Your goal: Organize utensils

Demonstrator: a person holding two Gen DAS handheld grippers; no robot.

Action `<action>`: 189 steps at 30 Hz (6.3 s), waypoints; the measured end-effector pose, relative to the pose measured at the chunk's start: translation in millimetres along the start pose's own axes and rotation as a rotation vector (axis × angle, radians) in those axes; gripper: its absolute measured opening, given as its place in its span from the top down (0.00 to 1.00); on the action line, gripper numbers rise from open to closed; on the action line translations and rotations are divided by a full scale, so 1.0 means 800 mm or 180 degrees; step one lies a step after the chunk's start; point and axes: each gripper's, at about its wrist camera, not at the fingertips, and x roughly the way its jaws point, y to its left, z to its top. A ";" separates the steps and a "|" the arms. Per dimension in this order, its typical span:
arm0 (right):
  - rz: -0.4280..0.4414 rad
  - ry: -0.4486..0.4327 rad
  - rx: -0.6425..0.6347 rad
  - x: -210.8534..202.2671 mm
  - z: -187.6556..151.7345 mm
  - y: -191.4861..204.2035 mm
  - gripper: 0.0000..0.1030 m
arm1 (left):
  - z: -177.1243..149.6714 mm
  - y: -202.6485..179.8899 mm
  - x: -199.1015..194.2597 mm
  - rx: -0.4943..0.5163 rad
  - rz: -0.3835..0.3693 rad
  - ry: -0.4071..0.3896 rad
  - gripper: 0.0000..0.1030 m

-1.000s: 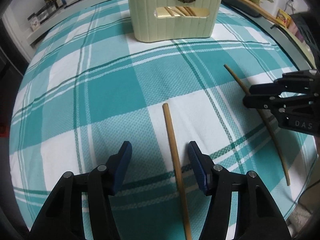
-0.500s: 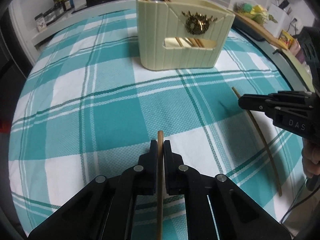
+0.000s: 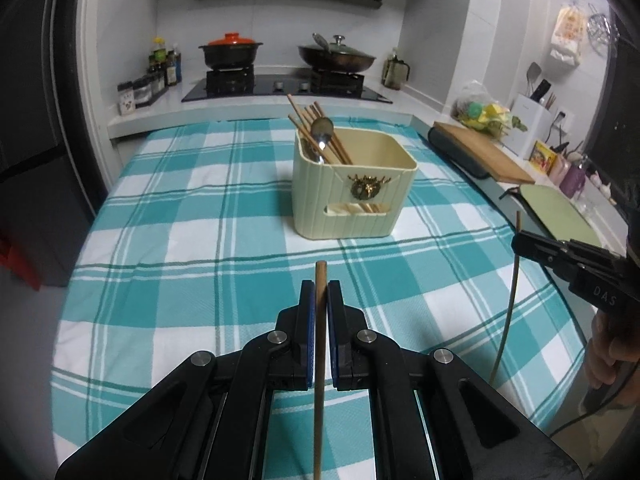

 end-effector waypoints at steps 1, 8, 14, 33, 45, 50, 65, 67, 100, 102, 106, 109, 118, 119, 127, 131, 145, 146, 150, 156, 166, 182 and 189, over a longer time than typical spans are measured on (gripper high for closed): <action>0.0001 -0.0064 -0.0015 -0.012 -0.001 0.003 0.95 | 0.000 -0.001 -0.007 -0.0010 -0.0011 -0.0038 0.96; -0.0033 -0.0369 -0.0078 -0.071 -0.011 0.013 0.95 | 0.002 -0.006 -0.049 -0.0065 -0.0051 -0.0299 0.96; -0.0156 -0.0619 -0.0093 -0.105 -0.017 0.017 0.95 | 0.000 -0.015 -0.071 -0.0082 -0.0072 -0.0466 0.96; -0.0222 -0.0998 -0.0233 -0.141 0.038 0.022 0.95 | 0.079 -0.009 -0.100 -0.0179 -0.0198 -0.0854 0.97; -0.0135 -0.1254 -0.0438 -0.102 0.183 0.016 0.95 | 0.248 -0.018 -0.063 -0.0046 -0.0154 -0.1255 0.97; -0.0184 -0.1324 -0.0508 -0.059 0.241 0.005 0.95 | 0.300 -0.022 -0.001 -0.0070 -0.0127 -0.1240 0.97; -0.0166 0.0028 -0.0314 0.178 0.251 -0.059 0.94 | 0.277 -0.002 0.233 -0.0156 0.0025 -0.0098 0.94; -0.0120 0.0109 -0.0275 0.196 0.245 -0.065 0.93 | 0.273 0.003 0.240 -0.0185 0.0036 -0.0069 0.81; -0.0611 -0.0530 -0.0106 -0.041 0.077 0.015 0.13 | 0.084 -0.065 0.001 0.0048 0.1015 -0.0439 0.01; -0.0617 -0.0564 -0.0128 -0.057 0.070 0.025 0.12 | 0.077 -0.069 -0.011 0.0056 0.1056 -0.0439 0.01; -0.0611 -0.0577 -0.0196 -0.076 0.057 0.043 0.12 | 0.062 -0.074 -0.034 0.0038 0.1024 -0.0472 0.01; -0.0625 -0.0575 -0.0208 -0.084 0.048 0.052 0.12 | 0.055 -0.076 -0.049 0.0018 0.1011 -0.0500 0.01; -0.0629 -0.0534 -0.0091 -0.097 0.034 0.056 0.12 | 0.047 -0.084 -0.072 -0.0007 0.0927 -0.0539 0.01; -0.0642 -0.0541 -0.0092 -0.100 0.033 0.057 0.12 | 0.046 -0.085 -0.073 -0.0007 0.0931 -0.0538 0.01; -0.0757 -0.0572 -0.0146 -0.115 0.031 0.067 0.12 | 0.042 -0.083 -0.077 -0.0032 0.0909 -0.0533 0.01; -0.0788 -0.0580 -0.0155 -0.118 0.030 0.072 0.12 | 0.041 -0.084 -0.079 -0.0055 0.0900 -0.0527 0.01; -0.0831 -0.0552 -0.0148 -0.122 0.028 0.076 0.12 | 0.041 -0.082 -0.072 -0.0080 0.0987 -0.0419 0.00; -0.0840 -0.0555 -0.0147 -0.123 0.028 0.076 0.12 | 0.042 -0.081 -0.072 -0.0081 0.0990 -0.0423 0.00; -0.0869 -0.0563 -0.0146 -0.124 0.029 0.074 0.12 | 0.043 -0.081 -0.074 -0.0089 0.0993 -0.0453 0.00; -0.0916 -0.0552 -0.0154 -0.122 0.031 0.072 0.12 | 0.043 -0.083 -0.075 -0.0090 0.0980 -0.0451 0.00; -0.0980 -0.0562 -0.0155 -0.121 0.032 0.069 0.12 | 0.045 -0.085 -0.071 -0.0091 0.0957 -0.0427 0.00; -0.1016 -0.0554 -0.0194 -0.115 0.030 0.070 0.12 | 0.044 -0.083 -0.062 -0.0119 0.0933 -0.0387 0.00; -0.1019 -0.0539 -0.0188 -0.113 0.031 0.068 0.12 | 0.044 -0.079 -0.056 -0.0131 0.0921 -0.0358 0.00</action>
